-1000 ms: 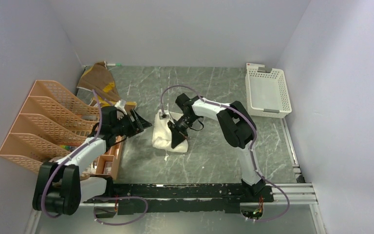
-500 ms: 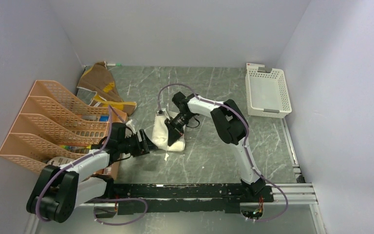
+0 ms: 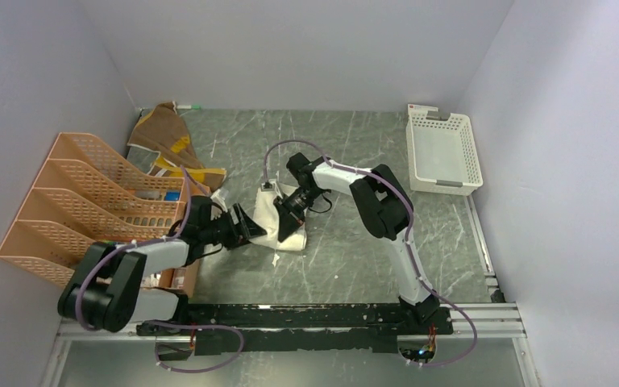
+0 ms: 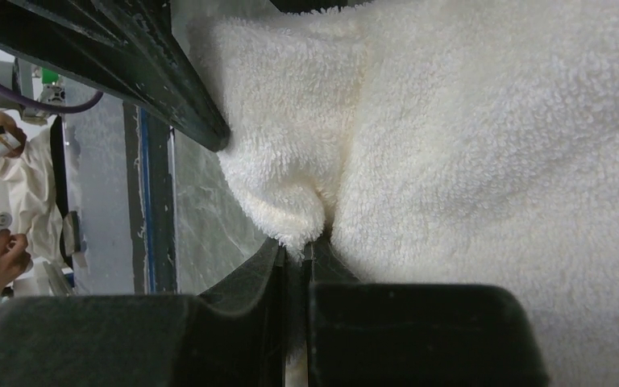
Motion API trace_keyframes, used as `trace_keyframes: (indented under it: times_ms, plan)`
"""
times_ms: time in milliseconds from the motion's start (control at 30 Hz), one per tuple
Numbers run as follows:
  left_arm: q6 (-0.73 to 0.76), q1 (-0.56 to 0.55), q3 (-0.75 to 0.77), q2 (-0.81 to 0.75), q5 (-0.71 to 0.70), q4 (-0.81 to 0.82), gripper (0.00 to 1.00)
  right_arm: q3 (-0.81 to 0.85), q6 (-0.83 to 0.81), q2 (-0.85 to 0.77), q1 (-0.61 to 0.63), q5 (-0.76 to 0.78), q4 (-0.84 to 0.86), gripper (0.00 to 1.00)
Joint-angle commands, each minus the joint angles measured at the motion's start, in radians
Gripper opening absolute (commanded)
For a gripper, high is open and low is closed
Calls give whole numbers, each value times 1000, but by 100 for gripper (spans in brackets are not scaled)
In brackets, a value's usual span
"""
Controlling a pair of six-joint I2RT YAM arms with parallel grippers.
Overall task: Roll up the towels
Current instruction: Roll the towel at the center of the board.
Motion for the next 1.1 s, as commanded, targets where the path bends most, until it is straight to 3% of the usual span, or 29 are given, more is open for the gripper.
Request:
trace_keyframes:
  times_ms: [0, 67, 133, 167, 200, 267, 367, 500, 533, 567, 633, 700, 733, 767, 800, 867, 933, 1067]
  plan:
    - [-17, -7, 8, 122, 14, 100, 76, -20, 10, -7, -4, 61, 67, 0]
    - [-15, -11, 8, 176, 35, 138, 59, -18, 29, -9, -5, 70, 85, 0]
    - [-21, -12, -3, 226, 62, 194, 32, -8, 66, -9, -5, 104, 103, 0]
    - [-28, -12, -8, 248, 78, 218, 12, -6, 78, -15, -4, 126, 110, 13]
    - [-36, -13, -13, 265, 88, 237, 7, -10, 94, -30, -5, 156, 127, 26]
    - [-44, -14, -18, 284, 100, 253, 7, -33, 149, -88, -4, 275, 184, 33]
    - [-32, -13, -4, 266, 83, 200, 7, -68, 286, -222, -21, 676, 286, 40]
    - [3, -12, 34, 217, 55, 100, 7, -113, 330, -468, -31, 1108, 384, 47]
    - [10, -12, 41, 206, 50, 80, 7, -158, 336, -536, -31, 1178, 448, 79]
    - [18, -12, 49, 196, 46, 62, 7, -222, 350, -607, -33, 1237, 524, 97]
    - [22, -12, 58, 179, 36, 34, 7, -376, 343, -713, -36, 1283, 666, 100]
    - [16, -12, 66, 172, 29, 23, 7, -371, 327, -697, -34, 1242, 594, 100]
    - [13, -11, 73, 177, 25, 18, 7, -349, 337, -674, 2, 1277, 531, 91]
    - [8, -11, 80, 188, 26, 14, 7, -374, 308, -668, 119, 1367, 523, 80]
    - [3, -10, 88, 201, 30, 17, 7, -456, 231, -688, 245, 1510, 604, 78]
    - [-9, -8, 101, 238, 52, 29, 7, -693, 49, -748, 444, 1759, 884, 89]
    - [-18, -6, 112, 273, 68, 40, 7, -810, 8, -797, 519, 1782, 1010, 95]
    - [-27, -5, 126, 304, 79, 61, 7, -800, 105, -804, 553, 1718, 888, 97]
